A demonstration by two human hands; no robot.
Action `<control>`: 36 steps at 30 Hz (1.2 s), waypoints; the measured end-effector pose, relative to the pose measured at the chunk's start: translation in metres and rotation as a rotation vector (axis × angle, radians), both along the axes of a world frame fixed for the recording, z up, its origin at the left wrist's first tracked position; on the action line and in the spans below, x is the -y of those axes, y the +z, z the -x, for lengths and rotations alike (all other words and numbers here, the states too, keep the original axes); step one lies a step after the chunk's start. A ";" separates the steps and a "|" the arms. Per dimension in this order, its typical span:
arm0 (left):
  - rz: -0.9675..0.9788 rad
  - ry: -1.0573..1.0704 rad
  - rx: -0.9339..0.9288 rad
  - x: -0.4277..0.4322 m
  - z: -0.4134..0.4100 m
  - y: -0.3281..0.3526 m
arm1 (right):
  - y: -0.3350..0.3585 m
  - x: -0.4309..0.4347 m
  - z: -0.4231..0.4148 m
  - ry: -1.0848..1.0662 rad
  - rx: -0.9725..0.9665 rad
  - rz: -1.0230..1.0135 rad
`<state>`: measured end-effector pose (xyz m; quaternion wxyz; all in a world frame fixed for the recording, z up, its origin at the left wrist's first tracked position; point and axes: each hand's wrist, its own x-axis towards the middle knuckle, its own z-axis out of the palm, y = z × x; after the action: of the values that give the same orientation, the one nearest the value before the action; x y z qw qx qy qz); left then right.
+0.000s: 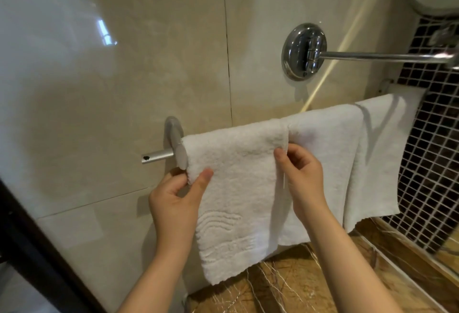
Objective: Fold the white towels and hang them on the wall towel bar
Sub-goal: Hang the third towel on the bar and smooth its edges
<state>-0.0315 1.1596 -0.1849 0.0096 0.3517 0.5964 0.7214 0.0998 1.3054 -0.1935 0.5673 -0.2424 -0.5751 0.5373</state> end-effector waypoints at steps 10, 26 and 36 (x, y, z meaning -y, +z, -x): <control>0.075 -0.119 0.075 0.014 0.003 -0.028 | -0.022 0.007 -0.009 0.070 0.022 0.016; 0.146 -0.009 0.067 0.007 0.009 -0.033 | -0.045 0.000 -0.005 0.059 0.147 -0.001; 0.141 -0.091 0.115 0.007 0.012 -0.036 | -0.052 0.005 -0.010 0.082 0.090 0.036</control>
<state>-0.0430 1.1525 -0.2211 0.1015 0.3349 0.6276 0.6954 0.1098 1.3007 -0.2454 0.5138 -0.2528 -0.5999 0.5588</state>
